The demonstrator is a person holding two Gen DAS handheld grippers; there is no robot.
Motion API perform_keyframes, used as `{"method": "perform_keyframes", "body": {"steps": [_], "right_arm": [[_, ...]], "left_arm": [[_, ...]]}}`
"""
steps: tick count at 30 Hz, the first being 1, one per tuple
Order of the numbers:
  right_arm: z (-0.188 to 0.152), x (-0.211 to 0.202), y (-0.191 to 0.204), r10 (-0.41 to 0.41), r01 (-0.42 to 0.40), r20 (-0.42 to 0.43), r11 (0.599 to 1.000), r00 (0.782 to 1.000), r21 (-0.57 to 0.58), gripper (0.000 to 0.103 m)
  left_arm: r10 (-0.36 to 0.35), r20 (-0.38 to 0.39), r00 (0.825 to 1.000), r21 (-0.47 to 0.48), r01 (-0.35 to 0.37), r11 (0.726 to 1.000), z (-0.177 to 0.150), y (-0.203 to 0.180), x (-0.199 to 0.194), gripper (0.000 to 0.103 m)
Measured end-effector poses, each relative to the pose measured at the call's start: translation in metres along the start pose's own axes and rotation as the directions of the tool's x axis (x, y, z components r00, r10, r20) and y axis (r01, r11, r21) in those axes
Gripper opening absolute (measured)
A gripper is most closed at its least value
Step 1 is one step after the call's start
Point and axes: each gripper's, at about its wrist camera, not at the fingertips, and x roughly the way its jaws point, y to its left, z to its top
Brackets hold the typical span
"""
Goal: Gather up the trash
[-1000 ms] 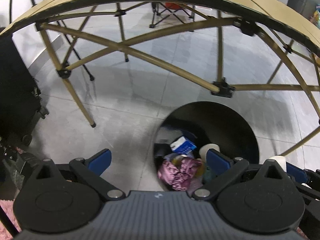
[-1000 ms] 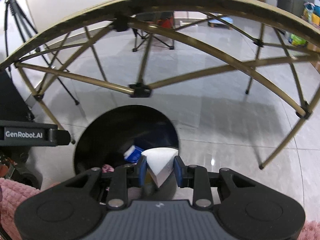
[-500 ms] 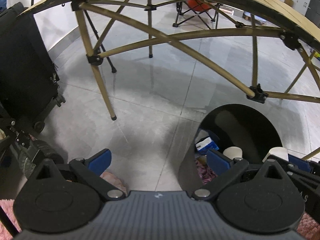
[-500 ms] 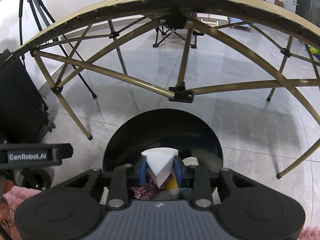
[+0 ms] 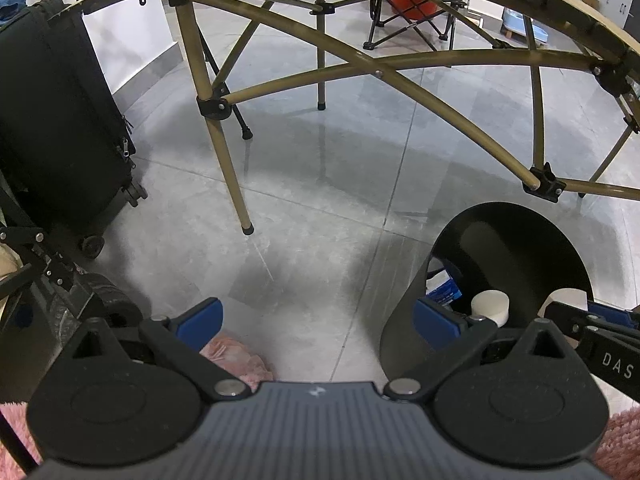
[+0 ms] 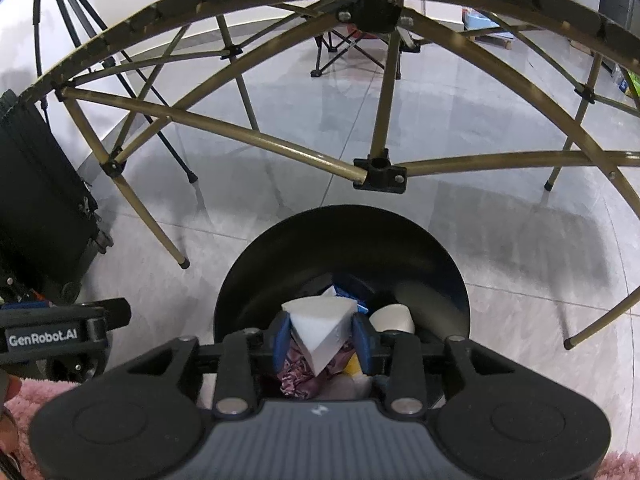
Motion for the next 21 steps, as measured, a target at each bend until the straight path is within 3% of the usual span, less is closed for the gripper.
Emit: {"method": "perform_keyframes", "body": {"steps": [2,3,4,13,21], "right_arm": [[0.0,0.001,-0.002,-0.011,0.011,-0.009,1.0,1.0,0.013,0.066],[0.0,0.002,-0.003,-0.023,0.024,-0.011,1.0,1.0,0.02,0.091],[0.0,0.003,-0.004,-0.04,0.04,-0.011,0.999,0.999,0.024,0.103],[-0.002,0.0,-0.014,-0.067,0.069,-0.041,0.997,0.997,0.041,0.103],[-0.009,-0.048,-0.011,-0.061,0.061,0.007,0.998,0.998,0.025,0.103]], "left_arm": [[-0.001,0.002,1.0,0.003,0.001,1.0,0.0,0.0,0.0,0.103],[-0.002,0.003,1.0,0.004,0.002,1.0,-0.001,0.0,-0.001,0.103],[-0.003,0.004,1.0,0.004,0.003,1.0,-0.001,0.001,-0.001,0.103],[-0.015,0.033,0.999,0.024,0.014,1.0,-0.003,-0.003,-0.013,0.103],[-0.043,0.112,0.993,0.073,0.035,0.997,-0.011,-0.009,-0.053,0.103]]}}
